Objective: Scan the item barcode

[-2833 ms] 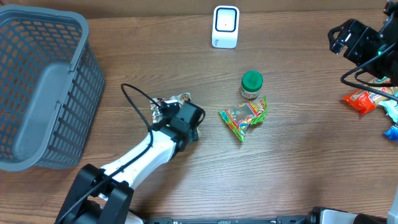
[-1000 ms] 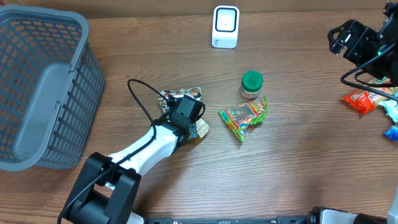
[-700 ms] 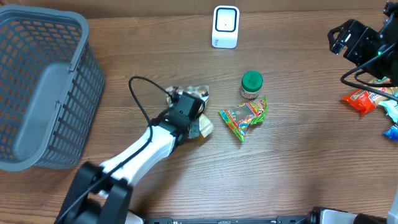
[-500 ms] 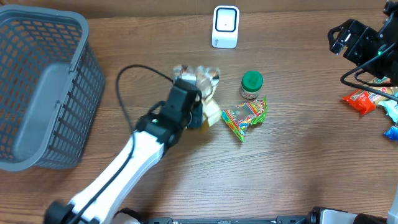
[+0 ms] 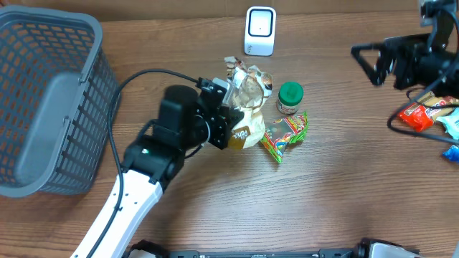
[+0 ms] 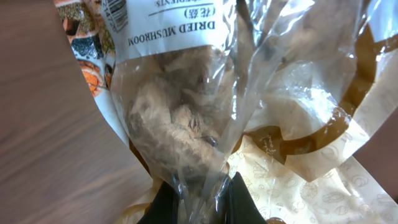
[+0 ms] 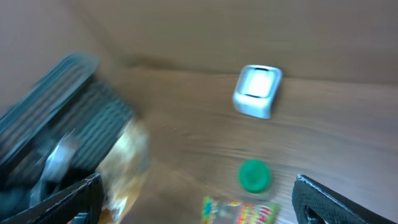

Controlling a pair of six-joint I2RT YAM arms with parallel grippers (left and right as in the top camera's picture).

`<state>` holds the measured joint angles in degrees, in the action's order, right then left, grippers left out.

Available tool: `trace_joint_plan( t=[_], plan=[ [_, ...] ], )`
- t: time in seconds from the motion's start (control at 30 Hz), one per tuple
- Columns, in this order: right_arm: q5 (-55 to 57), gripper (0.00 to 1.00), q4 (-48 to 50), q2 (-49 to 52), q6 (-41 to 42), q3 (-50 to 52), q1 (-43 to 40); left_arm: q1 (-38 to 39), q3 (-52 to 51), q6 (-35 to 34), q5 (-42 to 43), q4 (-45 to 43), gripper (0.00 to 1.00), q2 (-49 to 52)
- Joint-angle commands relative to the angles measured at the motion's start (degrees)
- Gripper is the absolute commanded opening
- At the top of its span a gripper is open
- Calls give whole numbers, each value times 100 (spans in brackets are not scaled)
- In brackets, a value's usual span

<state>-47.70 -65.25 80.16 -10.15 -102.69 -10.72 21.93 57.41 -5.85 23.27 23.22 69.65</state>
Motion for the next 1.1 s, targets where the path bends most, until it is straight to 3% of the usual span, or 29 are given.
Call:
trace_joint_plan(
  t=[0.0, 0.27, 0.6, 0.77, 1.07],
  plan=[
    [-1696, 96, -299, -72, -1849, 11, -310, -365, 107, 372, 1572, -313, 4, -76],
    [-2743, 96, -1303, 120, -3368, 11, -826, -1038, 105, 507, 3421, -1132, 4, -70],
    [-3075, 96, -1821, 476, -4063, 11, -621, -1073, 105, 466, 4900, -2031, 4, 210],
    [-3233, 96, -2065, 577, -4588, 11, -181, -1073, 105, -365, 5305, -3193, 4, 575],
    [-2883, 100, -1471, 586, -4752, 13, 927, -977, 105, -2800, 5475, -6203, 4, 1530]
  ],
)
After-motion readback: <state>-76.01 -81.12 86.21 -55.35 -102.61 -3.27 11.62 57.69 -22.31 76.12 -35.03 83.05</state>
